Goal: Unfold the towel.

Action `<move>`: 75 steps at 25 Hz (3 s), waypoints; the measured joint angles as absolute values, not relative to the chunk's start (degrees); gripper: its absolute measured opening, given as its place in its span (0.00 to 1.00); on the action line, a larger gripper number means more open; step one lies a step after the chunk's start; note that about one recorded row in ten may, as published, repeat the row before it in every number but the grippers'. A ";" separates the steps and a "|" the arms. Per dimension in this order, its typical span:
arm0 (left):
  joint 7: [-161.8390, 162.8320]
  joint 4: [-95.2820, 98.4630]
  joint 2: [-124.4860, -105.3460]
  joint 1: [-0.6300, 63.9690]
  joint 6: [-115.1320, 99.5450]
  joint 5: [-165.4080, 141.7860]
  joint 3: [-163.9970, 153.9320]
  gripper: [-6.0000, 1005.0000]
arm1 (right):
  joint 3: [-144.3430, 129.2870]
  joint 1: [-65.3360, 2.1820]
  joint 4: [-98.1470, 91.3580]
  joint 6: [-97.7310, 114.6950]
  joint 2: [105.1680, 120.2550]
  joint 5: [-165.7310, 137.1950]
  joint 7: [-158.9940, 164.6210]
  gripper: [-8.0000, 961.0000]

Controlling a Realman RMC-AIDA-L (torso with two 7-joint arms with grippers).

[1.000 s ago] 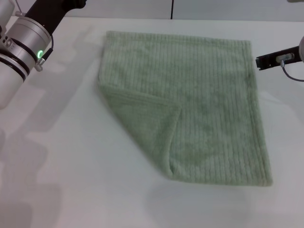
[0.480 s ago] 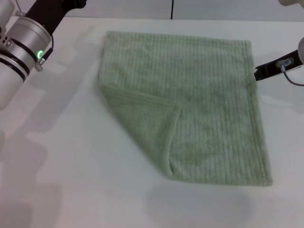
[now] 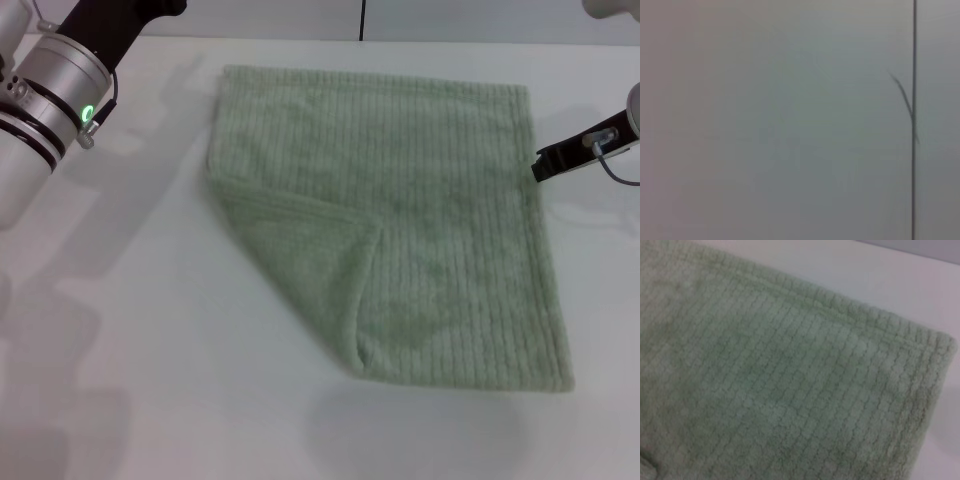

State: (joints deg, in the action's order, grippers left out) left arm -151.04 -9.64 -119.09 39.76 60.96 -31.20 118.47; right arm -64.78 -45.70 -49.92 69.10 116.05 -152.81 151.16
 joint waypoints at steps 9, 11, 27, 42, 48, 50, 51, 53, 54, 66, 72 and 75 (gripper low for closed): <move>-150.72 -9.68 -119.09 39.96 61.20 -31.03 117.95 0.80 | -63.46 -48.41 -44.11 69.24 114.75 -152.16 148.35 0.01; -150.34 -9.75 -119.09 39.97 61.25 -31.02 117.95 0.80 | -63.33 -49.20 -42.65 69.25 114.44 -152.06 147.66 0.01; -149.73 -10.23 -119.09 39.99 61.82 -31.02 117.44 0.80 | -61.01 -51.47 -37.50 69.32 113.50 -151.87 144.61 0.01; -149.67 -10.37 -119.09 39.99 62.62 -31.03 117.29 0.80 | -60.99 -51.67 -35.68 69.87 113.39 -151.01 143.21 0.01; -149.62 -10.38 -119.09 39.99 62.68 -31.02 117.20 0.80 | -60.99 -51.43 -35.56 69.88 113.37 -150.53 143.07 0.01; -149.60 -10.38 -119.09 39.99 62.72 -31.03 117.16 0.80 | -60.99 -51.42 -35.07 69.79 113.37 -150.53 143.07 0.01; -149.59 -10.37 -119.09 39.95 62.87 -31.03 117.16 0.80 | -60.99 -51.50 -34.43 69.59 113.32 -150.53 143.08 0.01; -149.59 -10.37 -119.09 39.92 62.97 -31.03 117.15 0.80 | -61.00 -51.53 -34.27 69.51 113.29 -150.53 143.07 0.01; -149.57 -10.37 -119.09 39.87 63.13 -31.02 117.15 0.80 | -61.00 -51.52 -34.20 69.48 113.27 -150.53 143.07 0.01; -148.83 -10.37 -119.09 39.81 64.06 -31.24 117.12 0.80 | -60.99 -51.77 -33.26 69.41 113.28 -150.53 142.92 0.01; -148.19 -10.60 -119.09 39.93 64.53 -31.11 115.55 0.80 | -61.00 -51.76 -33.08 69.34 113.29 -150.53 142.72 0.01; -147.60 -11.26 -119.09 39.94 64.54 -31.10 114.75 0.80 | -60.99 -51.80 -32.74 69.33 113.29 -150.54 142.64 0.01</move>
State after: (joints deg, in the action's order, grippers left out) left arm -147.60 -11.26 -119.09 39.94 64.54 -31.10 114.75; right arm -60.99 -51.80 -32.74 69.33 113.29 -150.54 142.64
